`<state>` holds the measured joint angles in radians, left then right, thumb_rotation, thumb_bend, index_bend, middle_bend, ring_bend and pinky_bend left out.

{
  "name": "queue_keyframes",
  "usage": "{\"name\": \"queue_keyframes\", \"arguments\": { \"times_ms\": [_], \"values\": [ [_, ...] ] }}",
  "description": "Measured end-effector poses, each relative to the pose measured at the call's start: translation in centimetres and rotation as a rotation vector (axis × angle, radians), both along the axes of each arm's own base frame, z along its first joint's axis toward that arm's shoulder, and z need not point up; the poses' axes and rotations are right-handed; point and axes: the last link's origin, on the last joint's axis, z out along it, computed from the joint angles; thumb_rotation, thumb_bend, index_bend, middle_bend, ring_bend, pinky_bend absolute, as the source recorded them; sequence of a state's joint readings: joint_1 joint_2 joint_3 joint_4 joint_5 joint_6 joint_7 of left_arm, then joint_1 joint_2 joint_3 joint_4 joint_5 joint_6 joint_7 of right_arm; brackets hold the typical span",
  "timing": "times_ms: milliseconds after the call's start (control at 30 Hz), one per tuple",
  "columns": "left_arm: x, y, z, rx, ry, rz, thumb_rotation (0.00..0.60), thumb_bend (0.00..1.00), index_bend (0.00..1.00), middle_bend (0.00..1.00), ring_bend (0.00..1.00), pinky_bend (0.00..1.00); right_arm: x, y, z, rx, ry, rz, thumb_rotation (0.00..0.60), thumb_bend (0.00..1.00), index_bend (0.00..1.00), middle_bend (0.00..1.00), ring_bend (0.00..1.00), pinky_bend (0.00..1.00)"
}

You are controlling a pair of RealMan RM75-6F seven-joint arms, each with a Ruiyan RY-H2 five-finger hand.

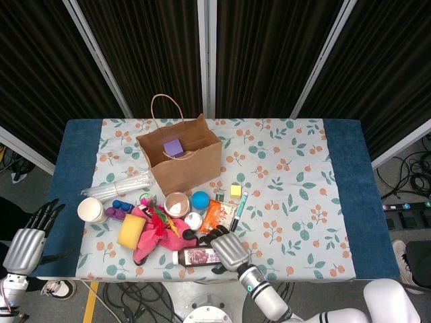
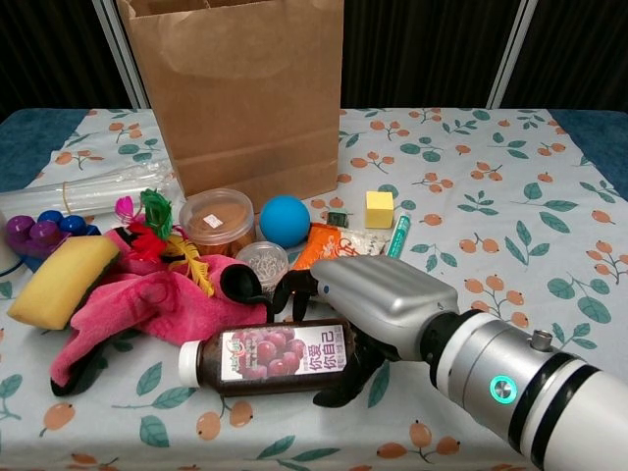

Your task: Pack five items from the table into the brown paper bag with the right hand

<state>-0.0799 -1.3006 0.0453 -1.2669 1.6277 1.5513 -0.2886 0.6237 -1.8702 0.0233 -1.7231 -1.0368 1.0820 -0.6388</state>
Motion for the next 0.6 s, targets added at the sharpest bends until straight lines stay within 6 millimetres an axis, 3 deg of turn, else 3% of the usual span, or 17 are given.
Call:
{"name": "queue_keyframes", "arguments": {
  "times_ms": [433,600],
  "values": [
    [-0.2,0.0,0.0,0.005,-0.012,0.011,0.600,0.05,0.11,0.10,0.06,0.16,0.3,0.0,-1.1,0.005,0.046,0.013,0.600,0.01,0.28,0.32,0.18,0.11],
    [-0.3,0.1,0.0,0.008,-0.020,0.013,0.600,0.05,0.11,0.10,0.06,0.16,0.5,0.0,-1.3,-0.008,0.055,0.021,0.600,0.09,0.33,0.36,0.22,0.15]
  ]
}}
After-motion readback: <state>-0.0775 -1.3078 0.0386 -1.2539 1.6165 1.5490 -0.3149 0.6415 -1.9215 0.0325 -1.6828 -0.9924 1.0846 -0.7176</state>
